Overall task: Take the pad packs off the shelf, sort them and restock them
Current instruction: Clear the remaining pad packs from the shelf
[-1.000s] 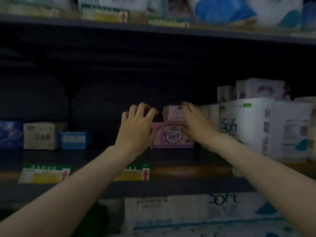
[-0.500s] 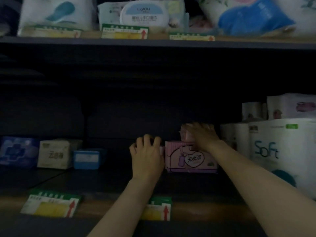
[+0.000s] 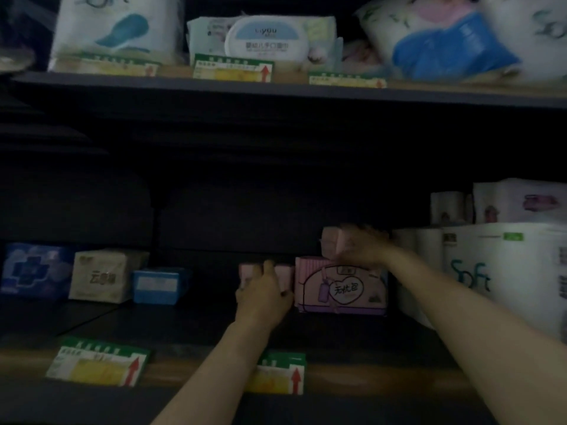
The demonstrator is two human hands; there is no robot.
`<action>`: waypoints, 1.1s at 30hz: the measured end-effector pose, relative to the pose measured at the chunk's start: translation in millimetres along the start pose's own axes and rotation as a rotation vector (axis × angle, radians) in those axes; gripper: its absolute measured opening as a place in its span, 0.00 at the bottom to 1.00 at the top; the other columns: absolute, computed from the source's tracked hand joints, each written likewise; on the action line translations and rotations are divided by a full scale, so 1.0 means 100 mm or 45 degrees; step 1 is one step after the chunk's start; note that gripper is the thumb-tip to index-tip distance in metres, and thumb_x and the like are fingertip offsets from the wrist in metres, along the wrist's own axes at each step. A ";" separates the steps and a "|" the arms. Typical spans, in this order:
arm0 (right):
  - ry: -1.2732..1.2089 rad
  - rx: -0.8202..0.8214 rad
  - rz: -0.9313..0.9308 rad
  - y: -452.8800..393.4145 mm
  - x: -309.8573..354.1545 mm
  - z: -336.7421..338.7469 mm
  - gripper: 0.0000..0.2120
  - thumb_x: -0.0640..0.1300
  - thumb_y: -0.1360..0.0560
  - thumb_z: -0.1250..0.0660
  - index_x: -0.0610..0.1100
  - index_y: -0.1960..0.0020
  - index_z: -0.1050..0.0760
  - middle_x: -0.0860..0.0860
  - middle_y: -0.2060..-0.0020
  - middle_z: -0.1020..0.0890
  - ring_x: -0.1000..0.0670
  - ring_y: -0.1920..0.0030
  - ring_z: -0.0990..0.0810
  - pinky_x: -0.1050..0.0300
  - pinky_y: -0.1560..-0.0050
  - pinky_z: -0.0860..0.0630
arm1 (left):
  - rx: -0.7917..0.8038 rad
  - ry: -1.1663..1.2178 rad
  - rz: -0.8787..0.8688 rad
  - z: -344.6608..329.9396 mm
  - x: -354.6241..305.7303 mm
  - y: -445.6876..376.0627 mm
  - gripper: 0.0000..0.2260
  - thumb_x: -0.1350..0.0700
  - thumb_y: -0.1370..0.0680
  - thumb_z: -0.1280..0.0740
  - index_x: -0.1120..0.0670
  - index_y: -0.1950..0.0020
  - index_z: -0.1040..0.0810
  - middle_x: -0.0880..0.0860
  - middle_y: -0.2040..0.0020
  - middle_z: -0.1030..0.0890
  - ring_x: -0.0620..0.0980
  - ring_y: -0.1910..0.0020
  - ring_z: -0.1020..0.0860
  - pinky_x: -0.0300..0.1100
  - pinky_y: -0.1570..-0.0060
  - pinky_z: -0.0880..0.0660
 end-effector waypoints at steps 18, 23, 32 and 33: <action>-0.045 -0.743 0.163 0.28 0.36 0.27 0.14 0.51 0.20 0.46 0.44 0.45 0.26 0.44 0.47 0.22 0.43 0.43 0.26 0.48 0.38 0.39 | -0.042 -0.100 -0.116 -0.02 -0.03 -0.06 0.43 0.43 0.27 0.32 0.43 0.24 0.61 0.53 0.22 0.58 0.58 0.24 0.54 0.58 0.29 0.49; -0.057 -0.161 -0.043 0.01 0.14 -0.01 0.27 0.53 0.20 0.48 0.42 0.26 0.46 0.41 0.29 0.35 0.41 0.29 0.37 0.43 0.28 0.48 | -0.007 -0.106 -0.046 -0.06 0.02 -0.04 0.39 0.46 0.24 0.35 0.45 0.23 0.58 0.54 0.22 0.56 0.58 0.25 0.51 0.57 0.29 0.48; -0.617 -0.223 -0.271 0.09 -0.18 0.06 0.33 0.59 0.22 0.44 0.47 0.24 0.50 0.43 0.26 0.43 0.40 0.29 0.39 0.47 0.31 0.41 | 0.112 0.011 -0.177 -0.14 -0.05 -0.05 0.44 0.44 0.27 0.32 0.42 0.24 0.61 0.54 0.22 0.57 0.58 0.24 0.52 0.57 0.29 0.47; -0.709 -0.070 -0.288 0.13 -0.20 -0.08 0.34 0.61 0.23 0.42 0.47 0.24 0.48 0.44 0.26 0.42 0.42 0.29 0.38 0.51 0.31 0.39 | 0.153 0.069 -0.236 -0.17 -0.10 -0.04 0.45 0.43 0.28 0.31 0.41 0.24 0.61 0.54 0.22 0.57 0.58 0.24 0.52 0.56 0.29 0.47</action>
Point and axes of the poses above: each hand's wrist, its own y-axis away from the middle knuckle, its own z-axis out of the back of the hand, x = y × z, the point moved 7 cm from there along -y, towards the middle knuckle
